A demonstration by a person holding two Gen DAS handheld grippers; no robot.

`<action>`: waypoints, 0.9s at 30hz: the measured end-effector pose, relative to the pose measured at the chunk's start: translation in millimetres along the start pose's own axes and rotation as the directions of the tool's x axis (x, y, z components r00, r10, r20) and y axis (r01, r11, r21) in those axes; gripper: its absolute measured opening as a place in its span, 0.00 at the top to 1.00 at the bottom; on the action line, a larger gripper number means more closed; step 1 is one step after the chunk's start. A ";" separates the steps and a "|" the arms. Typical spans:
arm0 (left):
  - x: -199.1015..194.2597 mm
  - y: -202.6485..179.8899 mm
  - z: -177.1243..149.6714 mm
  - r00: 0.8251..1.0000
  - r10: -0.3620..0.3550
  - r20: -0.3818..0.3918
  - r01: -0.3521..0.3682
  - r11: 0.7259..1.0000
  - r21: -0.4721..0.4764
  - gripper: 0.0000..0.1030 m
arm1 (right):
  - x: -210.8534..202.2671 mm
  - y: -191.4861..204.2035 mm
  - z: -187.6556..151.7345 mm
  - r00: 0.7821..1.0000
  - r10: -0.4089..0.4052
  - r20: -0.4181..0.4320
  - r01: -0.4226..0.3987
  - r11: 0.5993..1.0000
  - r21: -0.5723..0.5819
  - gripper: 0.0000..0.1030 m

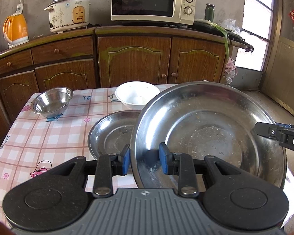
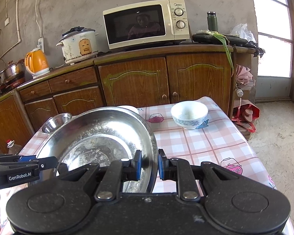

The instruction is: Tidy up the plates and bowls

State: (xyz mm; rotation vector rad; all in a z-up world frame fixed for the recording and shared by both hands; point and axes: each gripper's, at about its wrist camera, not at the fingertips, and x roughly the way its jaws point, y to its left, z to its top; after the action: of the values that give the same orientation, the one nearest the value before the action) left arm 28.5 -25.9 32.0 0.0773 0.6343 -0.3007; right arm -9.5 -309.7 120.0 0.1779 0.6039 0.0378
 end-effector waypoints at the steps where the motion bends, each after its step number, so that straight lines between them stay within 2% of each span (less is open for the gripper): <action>1: 0.2 0.5 -0.9 1.000 0.000 -0.004 0.000 1.000 -0.001 0.71 | 0.3 0.5 -1.1 1.000 0.001 -0.003 -0.001 1.000 -0.001 0.78; 27: 4.3 14.7 -27.7 0.997 0.002 -0.076 -0.003 1.000 -0.024 0.70 | 6.7 13.6 -29.9 0.997 0.016 -0.082 -0.018 1.000 -0.024 0.78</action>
State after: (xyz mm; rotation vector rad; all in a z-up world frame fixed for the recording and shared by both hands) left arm 20.4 -8.4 6.8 0.0668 0.7126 -0.2888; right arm -20.7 -291.1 94.4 0.1581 0.6830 0.0691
